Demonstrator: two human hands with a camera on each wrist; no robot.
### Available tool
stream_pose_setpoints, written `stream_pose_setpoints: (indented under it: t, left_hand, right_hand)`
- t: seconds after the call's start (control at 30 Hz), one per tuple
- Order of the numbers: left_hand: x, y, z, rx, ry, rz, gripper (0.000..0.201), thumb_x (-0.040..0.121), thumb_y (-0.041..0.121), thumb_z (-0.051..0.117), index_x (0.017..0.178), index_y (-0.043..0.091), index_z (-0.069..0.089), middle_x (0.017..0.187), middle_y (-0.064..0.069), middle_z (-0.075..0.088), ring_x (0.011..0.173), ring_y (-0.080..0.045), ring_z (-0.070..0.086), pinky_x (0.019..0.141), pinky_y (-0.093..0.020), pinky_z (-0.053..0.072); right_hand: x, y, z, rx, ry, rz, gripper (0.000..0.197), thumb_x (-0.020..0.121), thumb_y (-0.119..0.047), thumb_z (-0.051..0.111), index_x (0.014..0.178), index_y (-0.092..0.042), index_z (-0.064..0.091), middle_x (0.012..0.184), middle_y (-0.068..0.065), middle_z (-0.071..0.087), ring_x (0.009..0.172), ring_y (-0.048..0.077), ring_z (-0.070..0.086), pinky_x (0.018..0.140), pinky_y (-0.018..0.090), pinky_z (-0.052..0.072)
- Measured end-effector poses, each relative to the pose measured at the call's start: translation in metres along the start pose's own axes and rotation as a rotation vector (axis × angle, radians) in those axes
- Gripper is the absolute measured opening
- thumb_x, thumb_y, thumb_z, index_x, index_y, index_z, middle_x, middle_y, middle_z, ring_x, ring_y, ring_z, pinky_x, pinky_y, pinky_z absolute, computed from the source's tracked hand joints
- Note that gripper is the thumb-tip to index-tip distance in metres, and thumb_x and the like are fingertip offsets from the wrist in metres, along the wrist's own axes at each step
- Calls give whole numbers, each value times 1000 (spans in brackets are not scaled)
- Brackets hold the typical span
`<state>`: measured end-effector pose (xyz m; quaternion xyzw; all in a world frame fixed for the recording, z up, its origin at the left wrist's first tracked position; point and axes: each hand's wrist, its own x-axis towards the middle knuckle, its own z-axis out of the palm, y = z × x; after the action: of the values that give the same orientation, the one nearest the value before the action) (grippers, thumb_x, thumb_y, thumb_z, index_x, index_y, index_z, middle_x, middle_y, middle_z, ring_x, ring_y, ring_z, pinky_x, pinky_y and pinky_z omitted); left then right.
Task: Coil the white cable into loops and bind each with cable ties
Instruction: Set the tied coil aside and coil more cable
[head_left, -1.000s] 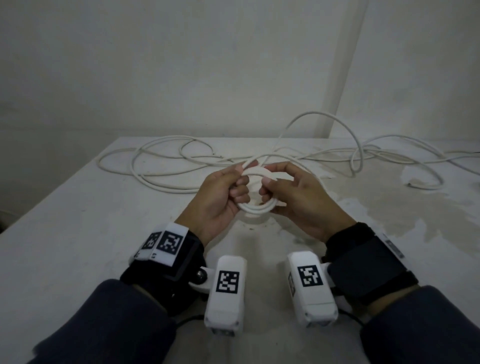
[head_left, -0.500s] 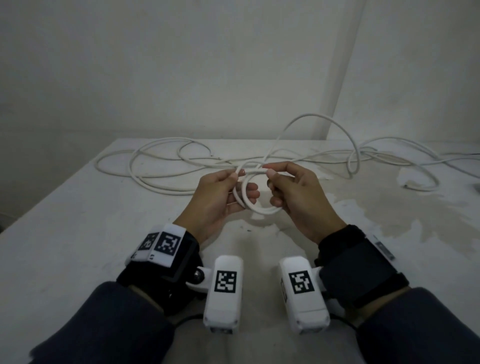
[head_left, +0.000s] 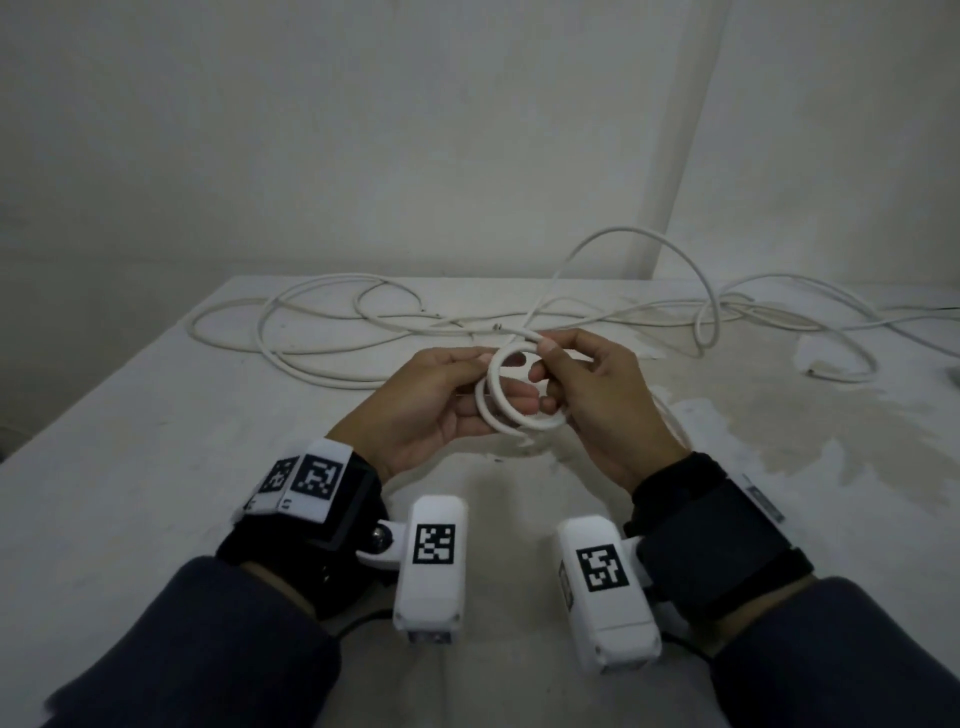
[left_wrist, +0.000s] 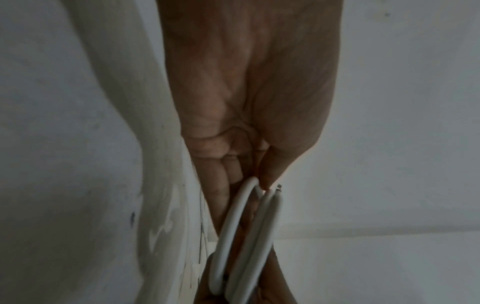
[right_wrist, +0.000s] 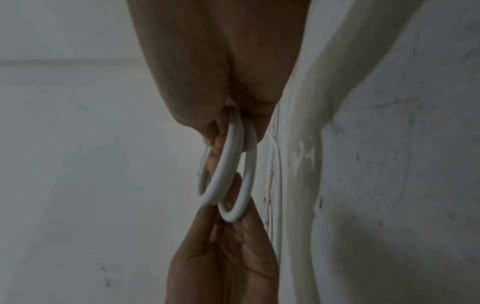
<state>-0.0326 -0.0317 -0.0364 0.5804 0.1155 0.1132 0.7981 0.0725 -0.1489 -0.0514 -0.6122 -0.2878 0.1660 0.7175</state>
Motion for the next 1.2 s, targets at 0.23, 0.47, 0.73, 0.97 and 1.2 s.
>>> stream_pose_setpoints:
  t: [0.23, 0.47, 0.73, 0.97, 1.2]
  left_hand:
    - [5, -7, 1, -72, 76, 31, 17, 95, 5, 48, 90, 2, 64, 73, -5, 67, 64, -16, 69, 61, -27, 59]
    - [6, -6, -2, -121, 152, 37, 16, 95, 8, 51, 95, 3, 65, 64, 0, 69, 57, -8, 67, 55, -21, 57]
    - [5, -9, 0, -52, 142, -45, 24, 99, 12, 45, 100, 2, 67, 82, -11, 74, 69, -15, 72, 60, -24, 58]
    - [4, -2, -4, 25, 176, -58, 24, 98, 8, 46, 102, -5, 65, 90, -20, 72, 64, -18, 71, 60, -27, 60]
    - [6, 1, 5, -48, 64, -68, 31, 101, 24, 39, 97, 1, 59, 65, -7, 60, 52, -13, 55, 53, -23, 51]
  right_hand:
    - [2, 2, -7, -57, 24, 44, 13, 95, -14, 57, 94, -8, 69, 71, 9, 65, 58, 15, 61, 61, 26, 52]
    - [0, -2, -14, -35, -128, 78, 23, 85, -8, 69, 108, -8, 72, 92, 15, 75, 73, 19, 69, 69, 26, 56]
    - [4, -2, -20, -398, -114, 37, 14, 89, -10, 66, 100, -4, 74, 77, 12, 74, 71, 19, 72, 67, 28, 58]
    - [-1, -10, -15, -648, -230, -121, 16, 90, -14, 65, 103, -16, 75, 77, -1, 74, 60, 1, 68, 58, 5, 44]
    - [3, -9, -16, -580, -165, -182, 15, 88, -14, 68, 99, -18, 76, 85, -5, 75, 58, 9, 71, 64, 15, 53]
